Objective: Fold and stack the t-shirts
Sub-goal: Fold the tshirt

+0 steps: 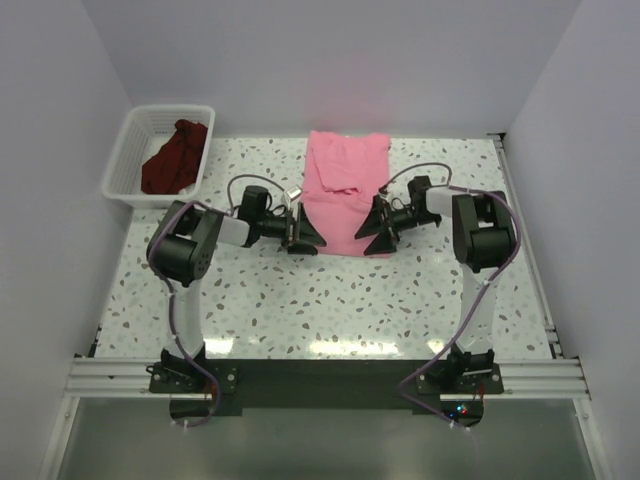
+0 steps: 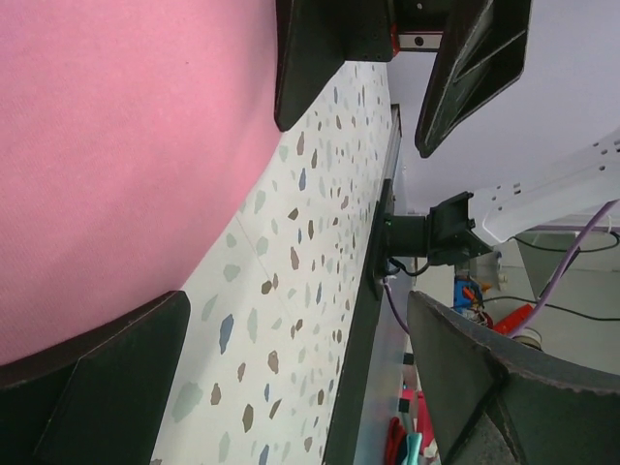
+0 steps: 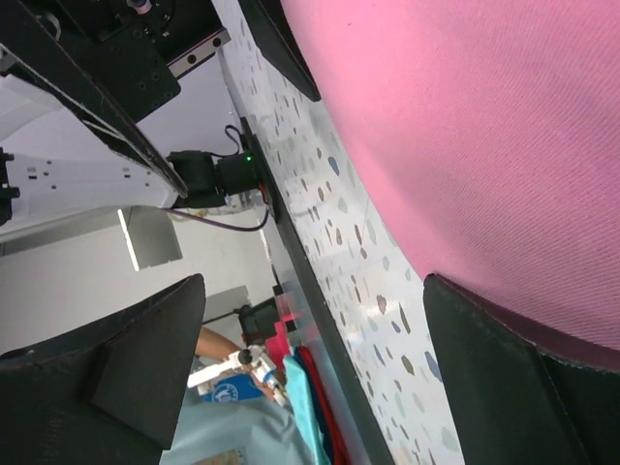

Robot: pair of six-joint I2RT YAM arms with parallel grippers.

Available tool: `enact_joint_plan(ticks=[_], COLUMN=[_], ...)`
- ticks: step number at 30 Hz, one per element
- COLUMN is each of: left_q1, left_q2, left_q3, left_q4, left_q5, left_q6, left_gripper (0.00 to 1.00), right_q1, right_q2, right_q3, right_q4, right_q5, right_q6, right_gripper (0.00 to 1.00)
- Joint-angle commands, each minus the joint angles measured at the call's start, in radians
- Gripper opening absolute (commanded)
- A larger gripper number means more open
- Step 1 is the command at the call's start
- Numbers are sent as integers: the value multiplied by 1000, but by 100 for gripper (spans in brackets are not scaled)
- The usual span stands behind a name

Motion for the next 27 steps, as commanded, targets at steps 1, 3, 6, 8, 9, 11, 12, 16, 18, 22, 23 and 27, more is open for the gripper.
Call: enact_joint_plan(ticks=[1, 3, 6, 8, 9, 11, 12, 16, 18, 22, 23, 27], left_q1=[25, 32, 28, 22, 18, 4, -11, -39, -39, -39, -39, -50], left_q2=[39, 25, -36, -123, -157, -226, -290, -465, -565, -635, -613, -509], left_q3=[-58, -57, -49, -37, -11, 28, 81, 149, 146, 95, 98, 157], left_q4=[-23, -33, -78, -140, -232, -355, -512, -690, -688, -667, -697, -978], left_q5=[-70, -63, -40, -36, -42, -84, -113, -318, -432, -506, -495, -403], left_q6=[57, 61, 101, 195, 244, 438, 524, 1003, 1150, 1492, 1544, 1915], left_gripper=[100, 100, 100, 100, 100, 100, 100, 100, 100, 100, 100, 100], right_q1=[-33, -37, -39, -36, -37, -33, -33, -19, -10, 50, 73, 241], right_q2=[43, 39, 10, -38, -56, -104, -119, -242, -354, -550, -588, -716], right_q3=[-44, -37, 19, 87, 114, 202, 235, 325, 307, 93, 41, -220], right_q4=[-92, -134, -238, -331, -365, -471, -509, -572, -508, -231, -183, 50], right_q5=[81, 79, 73, 75, 90, 113, 130, 379, 493, 742, 833, 1027], right_q6=[-64, -93, -185, -256, -285, -383, -421, -631, -705, -852, -886, -1065], right_gripper=[99, 99, 99, 99, 99, 99, 99, 99, 99, 99, 99, 97])
